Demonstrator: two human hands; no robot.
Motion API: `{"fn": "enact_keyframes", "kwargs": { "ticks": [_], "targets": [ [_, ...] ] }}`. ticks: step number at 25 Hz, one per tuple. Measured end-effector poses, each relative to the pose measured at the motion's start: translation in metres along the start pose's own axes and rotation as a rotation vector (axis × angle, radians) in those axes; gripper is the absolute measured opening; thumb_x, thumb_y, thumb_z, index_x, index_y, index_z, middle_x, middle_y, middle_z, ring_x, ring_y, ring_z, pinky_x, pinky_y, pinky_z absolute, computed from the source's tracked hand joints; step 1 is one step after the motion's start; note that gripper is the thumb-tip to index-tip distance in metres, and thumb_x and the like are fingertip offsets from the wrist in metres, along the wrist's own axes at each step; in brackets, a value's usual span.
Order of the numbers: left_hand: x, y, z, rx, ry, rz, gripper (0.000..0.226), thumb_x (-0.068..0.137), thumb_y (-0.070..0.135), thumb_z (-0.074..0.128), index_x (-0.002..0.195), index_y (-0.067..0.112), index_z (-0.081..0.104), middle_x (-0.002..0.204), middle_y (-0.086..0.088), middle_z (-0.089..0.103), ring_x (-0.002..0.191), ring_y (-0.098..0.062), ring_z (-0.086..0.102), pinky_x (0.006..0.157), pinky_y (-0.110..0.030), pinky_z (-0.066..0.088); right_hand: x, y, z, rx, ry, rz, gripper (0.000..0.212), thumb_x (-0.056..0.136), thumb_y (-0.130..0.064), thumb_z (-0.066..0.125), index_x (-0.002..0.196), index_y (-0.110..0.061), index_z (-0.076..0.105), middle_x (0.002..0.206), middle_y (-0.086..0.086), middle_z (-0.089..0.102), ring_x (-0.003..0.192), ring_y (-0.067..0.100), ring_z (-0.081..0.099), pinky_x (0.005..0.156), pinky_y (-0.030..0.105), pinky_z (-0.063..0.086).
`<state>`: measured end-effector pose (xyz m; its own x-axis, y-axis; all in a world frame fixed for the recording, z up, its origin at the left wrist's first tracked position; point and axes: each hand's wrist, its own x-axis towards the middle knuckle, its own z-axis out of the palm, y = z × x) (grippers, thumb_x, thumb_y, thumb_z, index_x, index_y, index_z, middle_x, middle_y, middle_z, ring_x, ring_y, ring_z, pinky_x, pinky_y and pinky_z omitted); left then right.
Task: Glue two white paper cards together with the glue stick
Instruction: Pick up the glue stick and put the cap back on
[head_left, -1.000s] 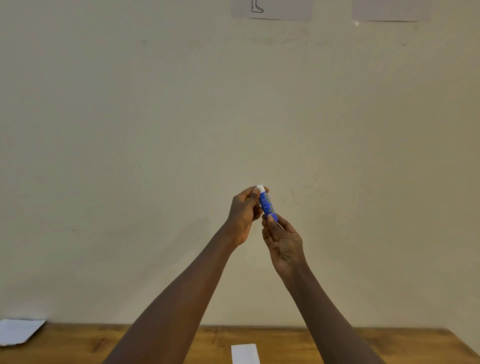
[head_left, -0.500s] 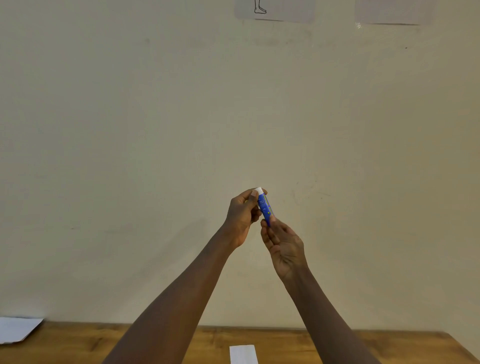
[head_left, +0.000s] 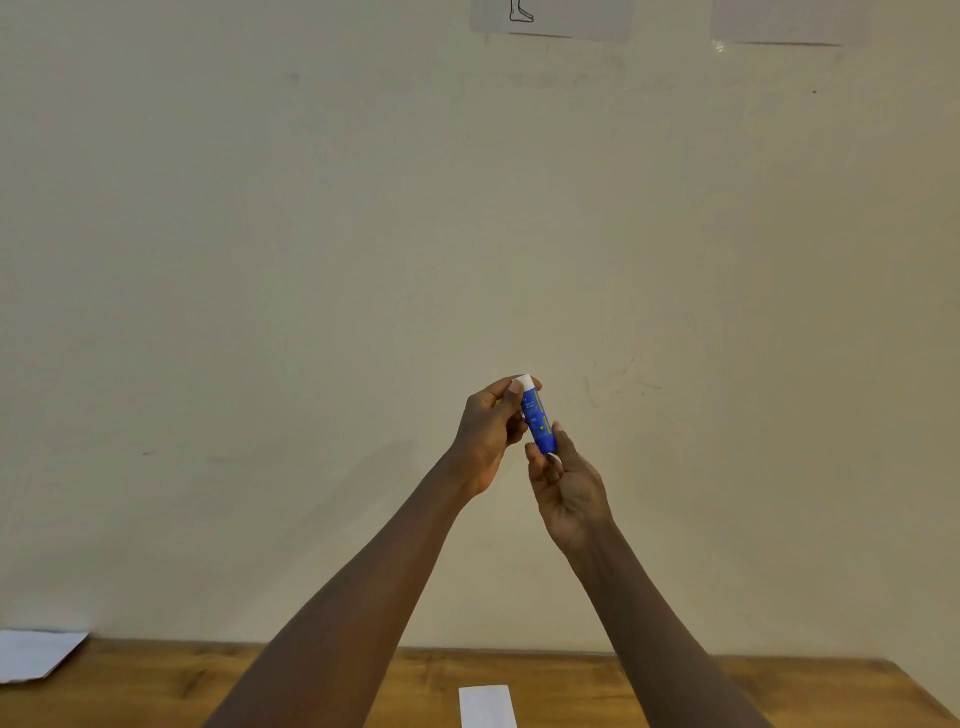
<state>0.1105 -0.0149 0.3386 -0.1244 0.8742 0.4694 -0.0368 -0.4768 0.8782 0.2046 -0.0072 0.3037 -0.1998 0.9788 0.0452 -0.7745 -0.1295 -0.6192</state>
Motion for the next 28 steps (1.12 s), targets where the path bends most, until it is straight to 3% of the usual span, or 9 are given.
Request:
{"fn": "enact_keyframes", "kwargs": {
  "ticks": [4,9,12,15,18,22,26,28],
  "targets": [
    [0.002,-0.001,0.003,-0.039,0.050,-0.037,0.026,0.097,0.022,0.037,0.098,0.012,0.061,0.075,-0.001,0.051,0.065,-0.013,0.040,0.068,-0.024,0.043,-0.001,0.003,-0.001,0.091,-0.053,-0.160,0.022,0.084,-0.004,0.057,0.063,-0.006,0.050,0.084,0.015,0.061,0.062,0.015,0.071,0.055,0.020,0.058],
    [0.005,0.001,0.005,-0.065,0.106,-0.090,0.027,0.097,0.021,0.036,0.103,0.011,0.060,0.078,-0.001,0.053,0.065,-0.012,0.042,0.068,-0.024,0.044,-0.002,0.003,0.004,0.023,-0.026,-0.232,0.020,0.081,-0.001,0.059,0.063,-0.005,0.052,0.084,0.017,0.063,0.063,0.018,0.071,0.063,0.025,0.060],
    [0.004,0.005,0.004,-0.042,0.065,-0.098,0.032,0.097,0.022,0.036,0.118,0.007,0.055,0.080,-0.001,0.052,0.068,-0.013,0.045,0.069,-0.023,0.045,-0.003,0.002,0.005,0.037,0.011,-0.251,0.015,0.081,-0.001,0.059,0.068,-0.006,0.053,0.086,0.017,0.063,0.062,0.016,0.071,0.061,0.021,0.059],
    [0.004,0.011,0.003,-0.097,0.050,-0.111,0.029,0.097,0.019,0.037,0.122,0.023,0.050,0.090,0.000,0.055,0.078,-0.014,0.050,0.073,-0.027,0.043,-0.003,-0.001,0.005,0.144,0.008,-0.198,0.007,0.082,-0.004,0.058,0.077,-0.008,0.055,0.085,0.016,0.062,0.058,0.015,0.070,0.058,0.019,0.058],
    [0.008,0.018,0.002,-0.208,0.150,-0.127,0.037,0.097,0.011,0.034,0.131,0.023,0.042,0.108,-0.004,0.059,0.098,-0.018,0.056,0.089,-0.037,0.038,-0.005,-0.003,0.005,0.161,-0.015,-0.156,0.001,0.083,-0.006,0.057,0.083,-0.006,0.056,0.088,0.016,0.062,0.058,0.014,0.070,0.061,0.020,0.059],
    [0.011,0.022,0.006,-0.234,0.118,-0.079,0.036,0.097,0.014,0.036,0.131,0.023,0.042,0.129,-0.008,0.056,0.117,-0.025,0.052,0.102,-0.046,0.035,-0.005,-0.002,0.009,0.109,-0.003,-0.159,0.002,0.083,-0.002,0.057,0.083,-0.004,0.057,0.088,0.016,0.062,0.057,0.015,0.070,0.059,0.021,0.058],
    [0.012,0.019,0.006,-0.383,0.119,-0.052,0.043,0.097,0.017,0.033,0.139,0.024,0.027,0.132,-0.012,0.052,0.114,-0.027,0.052,0.100,-0.044,0.039,-0.006,-0.003,0.010,0.051,0.027,-0.187,0.007,0.081,0.001,0.058,0.078,-0.006,0.057,0.086,0.016,0.062,0.062,0.019,0.069,0.056,0.019,0.058],
    [0.012,0.017,0.006,-0.453,0.109,-0.043,0.041,0.098,0.018,0.031,0.138,0.020,0.028,0.131,-0.012,0.052,0.110,-0.024,0.052,0.097,-0.040,0.040,-0.007,-0.003,0.008,0.026,0.034,-0.191,0.008,0.081,0.000,0.059,0.077,-0.006,0.057,0.086,0.016,0.062,0.071,0.023,0.067,0.054,0.019,0.058]
  ]
}}
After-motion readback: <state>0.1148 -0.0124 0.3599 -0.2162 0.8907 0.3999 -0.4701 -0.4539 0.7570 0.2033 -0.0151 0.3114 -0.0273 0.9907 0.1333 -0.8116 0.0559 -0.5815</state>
